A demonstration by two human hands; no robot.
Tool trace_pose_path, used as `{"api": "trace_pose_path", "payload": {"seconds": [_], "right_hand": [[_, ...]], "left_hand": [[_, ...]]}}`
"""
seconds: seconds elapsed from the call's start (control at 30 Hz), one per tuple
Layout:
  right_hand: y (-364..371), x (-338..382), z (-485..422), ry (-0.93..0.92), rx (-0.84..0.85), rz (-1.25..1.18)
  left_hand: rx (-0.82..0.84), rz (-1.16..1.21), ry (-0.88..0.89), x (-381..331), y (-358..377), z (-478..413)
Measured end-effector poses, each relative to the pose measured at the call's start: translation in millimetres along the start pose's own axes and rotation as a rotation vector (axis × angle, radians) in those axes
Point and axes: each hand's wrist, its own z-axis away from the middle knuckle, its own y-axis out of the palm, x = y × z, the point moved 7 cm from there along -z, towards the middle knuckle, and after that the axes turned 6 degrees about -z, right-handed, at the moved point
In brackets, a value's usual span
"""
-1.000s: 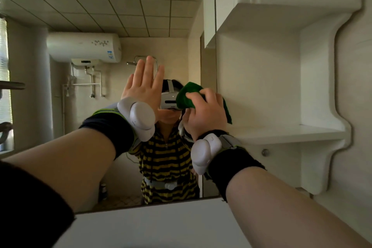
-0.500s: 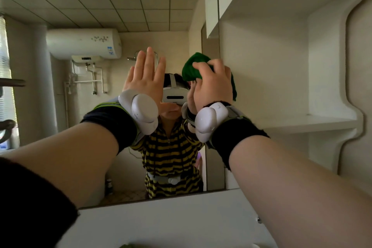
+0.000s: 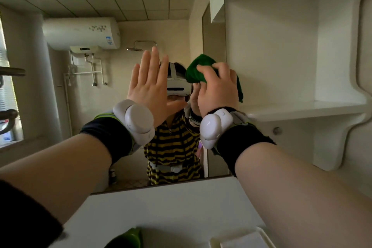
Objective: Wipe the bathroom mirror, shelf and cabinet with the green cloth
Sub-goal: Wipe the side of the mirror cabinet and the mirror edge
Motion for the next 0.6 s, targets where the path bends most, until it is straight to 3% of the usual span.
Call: {"api": "trace_pose_path", "payload": {"seconds": [0.6], "right_hand": [[-3.3, 1.0, 59.5, -0.049, -0.002, 0.001]], "left_hand": [[0.064, 0.059, -0.01, -15.3, 23.7, 44.4]]}}
